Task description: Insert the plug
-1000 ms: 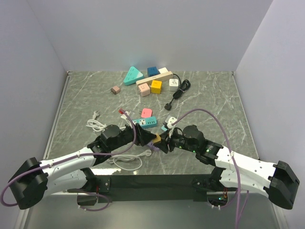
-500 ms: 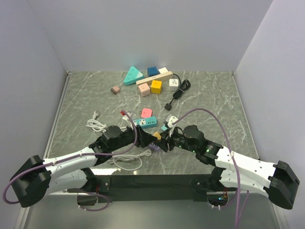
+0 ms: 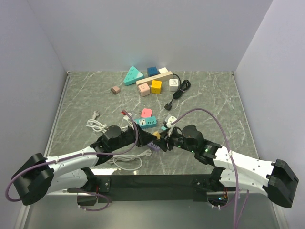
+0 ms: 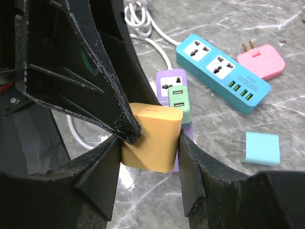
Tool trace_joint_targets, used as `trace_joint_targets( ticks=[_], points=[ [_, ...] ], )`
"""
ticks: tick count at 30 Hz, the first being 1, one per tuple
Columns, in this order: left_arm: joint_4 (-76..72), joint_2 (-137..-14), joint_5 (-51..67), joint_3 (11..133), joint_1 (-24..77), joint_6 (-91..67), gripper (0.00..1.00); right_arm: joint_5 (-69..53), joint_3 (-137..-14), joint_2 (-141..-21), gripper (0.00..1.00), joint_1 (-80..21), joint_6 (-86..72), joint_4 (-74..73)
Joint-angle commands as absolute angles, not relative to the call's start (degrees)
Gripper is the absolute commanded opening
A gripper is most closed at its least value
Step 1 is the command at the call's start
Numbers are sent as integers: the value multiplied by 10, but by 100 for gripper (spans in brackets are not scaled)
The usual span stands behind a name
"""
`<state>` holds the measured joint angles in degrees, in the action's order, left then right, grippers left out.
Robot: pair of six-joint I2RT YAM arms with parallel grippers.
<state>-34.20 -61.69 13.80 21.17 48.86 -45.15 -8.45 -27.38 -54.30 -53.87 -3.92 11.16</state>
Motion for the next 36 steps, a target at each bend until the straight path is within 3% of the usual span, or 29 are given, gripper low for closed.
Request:
trace_joint_targets(
  ticks=[1,2,3,5,6,9,12,20,27,36],
  points=[
    [-386,-624,181,204,494,-439,11,-76,-294,-546,16,-544,-44,156],
    [-388,-624,183,203,495,-433,0,-77,-301,-547,23,-543,-46,151],
    [-391,-626,185,201,495,-431,0,-79,-302,-547,37,-543,-46,146],
    [-407,-625,197,200,495,-409,0,-83,-307,-543,51,-543,-47,132],
    [-410,-624,203,199,495,-396,0,-83,-308,-540,68,-543,-48,127],
    [-399,-623,205,202,489,-340,0,-86,-308,-519,85,-543,-54,101],
    [-396,-621,235,204,477,-299,0,-87,-307,-482,90,-542,-54,70],
    [-369,-575,388,193,474,-211,1,-172,-326,-398,93,-532,-47,-10],
    [-332,-540,477,199,476,-172,1,-270,-377,-439,81,-521,-43,-83],
    [-258,-528,490,234,490,-114,1,-355,-426,-482,72,-519,-38,-172]
  ],
)
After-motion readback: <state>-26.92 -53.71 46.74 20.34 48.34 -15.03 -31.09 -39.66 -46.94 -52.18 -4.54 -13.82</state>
